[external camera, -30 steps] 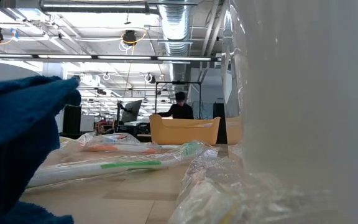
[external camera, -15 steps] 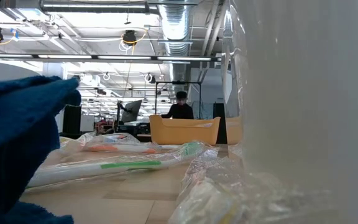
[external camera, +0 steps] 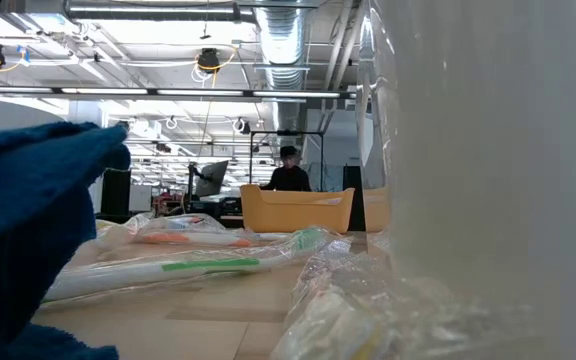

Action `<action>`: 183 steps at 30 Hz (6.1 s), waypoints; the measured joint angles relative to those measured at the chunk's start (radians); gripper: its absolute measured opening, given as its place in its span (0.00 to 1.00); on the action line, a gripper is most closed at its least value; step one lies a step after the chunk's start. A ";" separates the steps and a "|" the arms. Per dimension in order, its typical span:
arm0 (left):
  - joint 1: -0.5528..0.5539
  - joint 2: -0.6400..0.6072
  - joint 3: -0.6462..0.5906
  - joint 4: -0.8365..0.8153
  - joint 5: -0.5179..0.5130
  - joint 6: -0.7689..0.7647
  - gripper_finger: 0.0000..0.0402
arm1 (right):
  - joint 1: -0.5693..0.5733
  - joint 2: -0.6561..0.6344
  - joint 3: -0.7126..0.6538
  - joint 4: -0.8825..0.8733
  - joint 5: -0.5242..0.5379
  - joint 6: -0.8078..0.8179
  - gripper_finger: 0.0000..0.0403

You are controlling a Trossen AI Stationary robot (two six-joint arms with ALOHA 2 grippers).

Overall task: Pick & Place Toothbrushes
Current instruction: Put the green toothbrush into the black bin, then put the blue toothbrush into the left white bin

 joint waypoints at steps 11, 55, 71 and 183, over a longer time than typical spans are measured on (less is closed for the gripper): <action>0.000 0.000 0.000 0.000 0.000 0.000 0.38 | 0.001 0.000 0.000 0.000 0.000 0.057 0.25; 0.000 0.000 0.000 0.000 0.000 0.000 0.38 | -0.002 -0.201 0.167 -0.070 0.108 0.520 0.26; 0.000 0.000 0.000 0.000 0.000 0.001 0.38 | 0.079 -0.607 -0.305 0.308 -0.085 0.869 0.26; 0.065 0.000 -0.016 -0.017 -0.041 -0.001 0.38 | -0.579 -0.535 0.033 1.249 0.064 -0.814 0.26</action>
